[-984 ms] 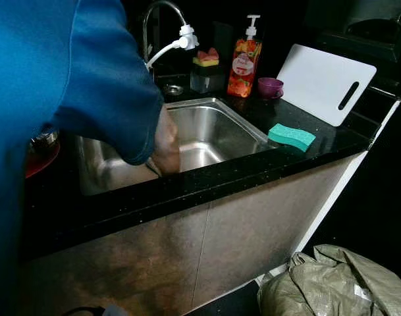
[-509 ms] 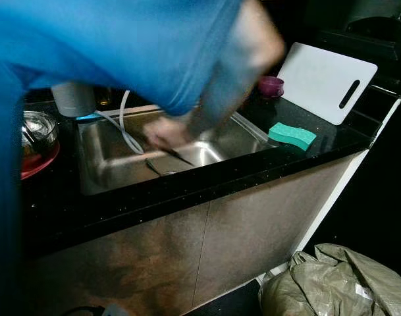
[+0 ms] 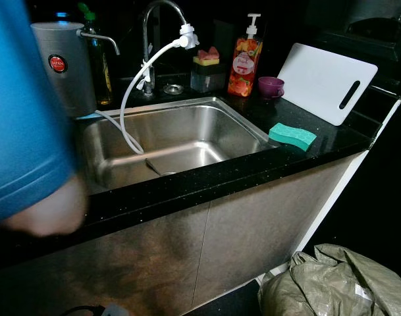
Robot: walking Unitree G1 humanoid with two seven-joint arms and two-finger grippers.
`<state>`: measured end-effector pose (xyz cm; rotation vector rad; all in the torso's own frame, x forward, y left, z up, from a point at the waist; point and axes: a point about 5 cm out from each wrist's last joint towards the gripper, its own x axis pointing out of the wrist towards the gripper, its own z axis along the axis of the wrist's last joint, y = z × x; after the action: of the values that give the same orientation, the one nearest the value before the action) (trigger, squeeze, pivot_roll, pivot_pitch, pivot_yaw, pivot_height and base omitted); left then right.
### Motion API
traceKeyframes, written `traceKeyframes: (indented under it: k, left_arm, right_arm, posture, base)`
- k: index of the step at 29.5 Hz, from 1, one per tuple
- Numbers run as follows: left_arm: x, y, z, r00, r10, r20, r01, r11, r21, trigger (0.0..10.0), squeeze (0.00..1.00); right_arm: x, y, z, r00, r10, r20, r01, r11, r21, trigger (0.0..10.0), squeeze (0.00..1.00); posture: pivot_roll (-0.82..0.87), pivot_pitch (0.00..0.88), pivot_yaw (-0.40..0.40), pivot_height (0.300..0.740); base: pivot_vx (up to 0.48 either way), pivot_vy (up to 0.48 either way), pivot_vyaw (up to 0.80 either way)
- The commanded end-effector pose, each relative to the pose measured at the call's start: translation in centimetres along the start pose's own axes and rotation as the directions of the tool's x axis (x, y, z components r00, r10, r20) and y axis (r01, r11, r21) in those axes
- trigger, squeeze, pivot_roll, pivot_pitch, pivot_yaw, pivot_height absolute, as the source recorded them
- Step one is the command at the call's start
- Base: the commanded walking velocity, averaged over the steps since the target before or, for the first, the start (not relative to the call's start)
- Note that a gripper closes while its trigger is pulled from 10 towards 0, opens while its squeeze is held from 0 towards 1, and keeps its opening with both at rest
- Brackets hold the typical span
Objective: Kitchen organization
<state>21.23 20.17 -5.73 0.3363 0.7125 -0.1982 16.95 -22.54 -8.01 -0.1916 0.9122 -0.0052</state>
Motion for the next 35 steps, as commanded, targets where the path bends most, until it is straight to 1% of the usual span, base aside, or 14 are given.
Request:
traceKeyframes:
  k: [1,35]
  left_arm:
    - [-0.11,-0.58,-0.66,0.999,-0.017,-0.032,0.017,1.0,0.011,10.0,0.0]
    - [0.06,-0.98,-0.58,0.999,-0.017,-0.04,0.017,1.0,-0.002,10.0,0.0]
  right_arm:
    - [-0.25,-0.29,-1.02,0.999,-0.001,-0.039,0.0,1.0,-0.013,10.0,0.0]
    - [-0.29,-0.69,-1.17,0.999,-0.01,-0.051,0.009,1.0,-0.014,10.0,0.0]
  posture:
    - [0.02,0.136,-0.066,0.74]
    - [0.01,0.132,-0.079,0.74]
  base:
    - [0.0,0.0,0.0]
    - [0.0,0.0,0.0]
